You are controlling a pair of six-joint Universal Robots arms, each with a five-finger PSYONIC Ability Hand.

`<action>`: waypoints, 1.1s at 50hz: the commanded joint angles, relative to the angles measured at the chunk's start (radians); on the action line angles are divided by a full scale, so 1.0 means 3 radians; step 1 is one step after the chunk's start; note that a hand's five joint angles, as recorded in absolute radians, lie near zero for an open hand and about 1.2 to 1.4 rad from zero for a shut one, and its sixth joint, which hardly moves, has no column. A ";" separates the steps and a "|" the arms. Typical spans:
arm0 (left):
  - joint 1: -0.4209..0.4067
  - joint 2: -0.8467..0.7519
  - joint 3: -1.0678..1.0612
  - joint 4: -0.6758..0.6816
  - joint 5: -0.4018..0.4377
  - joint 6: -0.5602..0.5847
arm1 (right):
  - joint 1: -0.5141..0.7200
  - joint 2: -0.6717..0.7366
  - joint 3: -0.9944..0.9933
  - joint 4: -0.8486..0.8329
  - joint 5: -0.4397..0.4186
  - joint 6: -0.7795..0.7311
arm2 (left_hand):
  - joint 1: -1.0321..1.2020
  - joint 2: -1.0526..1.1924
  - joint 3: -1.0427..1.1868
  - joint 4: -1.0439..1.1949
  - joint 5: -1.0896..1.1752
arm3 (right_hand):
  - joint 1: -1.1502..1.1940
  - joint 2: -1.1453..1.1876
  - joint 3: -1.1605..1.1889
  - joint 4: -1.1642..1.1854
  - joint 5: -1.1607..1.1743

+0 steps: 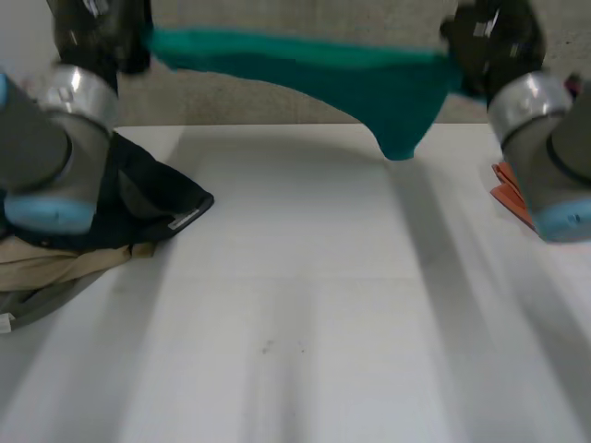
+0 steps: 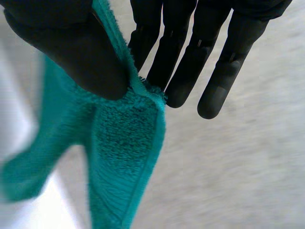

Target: Fold the laundry.

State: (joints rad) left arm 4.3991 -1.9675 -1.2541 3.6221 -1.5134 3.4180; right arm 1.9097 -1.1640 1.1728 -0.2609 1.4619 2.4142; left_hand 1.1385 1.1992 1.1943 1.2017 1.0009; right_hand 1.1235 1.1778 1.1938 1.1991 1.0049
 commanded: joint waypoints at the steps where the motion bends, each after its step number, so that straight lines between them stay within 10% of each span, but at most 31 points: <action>1: 0.0006 0.0008 -0.0948 -0.0083 0.0131 -0.0001 | -0.0183 -0.0006 0.0697 0.0261 -0.0383 0.0169 | 0.0859 0.0657 0.0673 0.0649 0.0736 | 0.0909 0.0728 0.0675 0.0657 0.0723; 10: 0.0052 0.0029 -0.1357 -0.0088 0.0131 -0.0011 | -0.0377 0.0612 0.0754 0.0552 -0.0404 0.0844 | 0.0859 0.0657 0.0673 0.0649 0.0736 | 0.0806 0.0625 0.0572 0.0554 0.0620; 14: 0.0093 0.0151 -0.1398 -0.0119 0.0131 -0.0016 | -0.0551 0.0618 0.0744 0.0680 -0.0409 0.1221 | 0.0859 0.0657 0.0673 0.0649 0.0736 | -0.1088 -0.1269 -0.1322 -0.1340 -0.1274; 22: 0.0114 0.0356 -0.1378 -0.0150 0.0131 -0.0134 | -0.0807 0.0623 0.0703 0.1032 -0.0460 0.1857 | 0.0859 0.0657 0.0673 0.0649 0.0736 | -0.2033 -0.2214 -0.2267 -0.2285 -0.2219; 55: 0.0103 0.0330 -0.1071 -0.0206 0.0141 -0.0303 | -0.0777 0.1170 0.0253 0.1095 -0.0649 0.0789 | 0.0859 0.0657 0.0673 0.0649 0.0736 | -0.1328 -0.1509 -0.1563 -0.1580 -0.1515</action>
State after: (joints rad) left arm 4.4325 -1.8669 -1.5765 3.5595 -1.4723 3.3417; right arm 1.6770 -0.8274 1.2744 0.0679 1.2642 2.6444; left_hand 1.1388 1.1997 1.1953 1.2019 1.0038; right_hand 0.5964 0.5987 0.6035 0.6019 0.4332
